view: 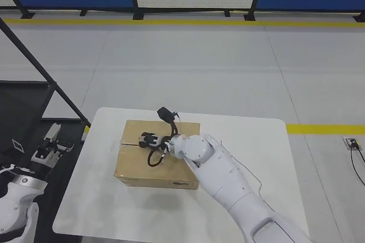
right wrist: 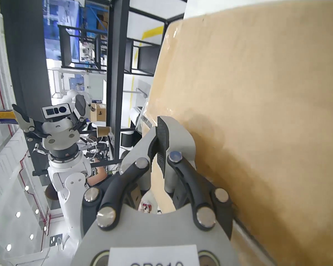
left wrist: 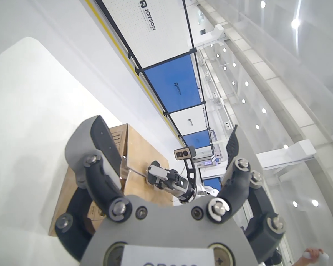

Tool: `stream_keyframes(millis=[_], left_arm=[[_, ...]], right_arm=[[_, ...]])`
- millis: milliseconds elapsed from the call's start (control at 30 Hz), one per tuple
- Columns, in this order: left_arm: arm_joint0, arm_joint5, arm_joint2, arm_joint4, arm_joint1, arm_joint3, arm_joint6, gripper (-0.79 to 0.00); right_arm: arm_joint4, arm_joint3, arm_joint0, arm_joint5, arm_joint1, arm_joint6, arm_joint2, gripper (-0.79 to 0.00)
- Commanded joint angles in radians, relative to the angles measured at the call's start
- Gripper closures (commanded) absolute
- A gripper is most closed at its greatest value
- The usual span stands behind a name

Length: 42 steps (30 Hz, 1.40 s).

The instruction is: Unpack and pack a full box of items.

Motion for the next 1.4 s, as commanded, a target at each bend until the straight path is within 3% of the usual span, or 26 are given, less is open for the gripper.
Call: stream_keyframes(millis=[0, 233, 333, 800, 833, 867, 1033, 1133, 1367], left_arm=[[0.007, -0.015, 0.013, 0.023, 0.001, -0.015, -0.023, -0.785], [0.051, -0.040, 0.075, 0.043, -0.005, -0.076, -0.062, -0.785], [0.074, -0.030, 0.105, 0.052, -0.007, -0.105, -0.071, -0.785], [0.086, -0.028, 0.115, 0.077, -0.009, -0.118, -0.042, -0.785], [0.086, -0.021, 0.119, 0.076, -0.010, -0.121, -0.033, -0.120], [0.083, -0.016, 0.132, 0.093, -0.013, -0.133, -0.004, 0.000], [0.041, 0.054, 0.264, 0.174, -0.031, -0.151, 0.138, 0.000], [0.014, 0.088, 0.328, 0.310, -0.037, -0.130, 0.218, 0.000], [-0.051, 0.157, 0.425, 0.390, -0.068, -0.061, 0.489, 0.000]], right_arm=[[-0.018, -0.102, -0.069, -0.010, 0.024, -0.051, 0.039, 0.000], [-0.133, -0.695, -0.459, 0.069, 0.109, -0.171, 0.203, 0.000], [-0.115, -0.861, -0.583, 0.092, 0.125, -0.146, 0.244, 0.000], [-0.114, -0.870, -0.590, 0.103, 0.126, -0.139, 0.246, 0.000], [-0.110, -0.872, -0.595, 0.103, 0.126, -0.144, 0.246, 0.000], [-0.105, -0.877, -0.600, 0.102, 0.127, -0.149, 0.246, 0.000], [-0.058, -0.930, -0.641, 0.086, 0.138, -0.189, 0.309, 0.000], [-0.031, -0.985, -0.690, 0.078, 0.150, -0.205, 0.373, 0.000], [0.079, -1.086, -0.802, 0.042, 0.173, -0.238, 0.522, 0.000]])
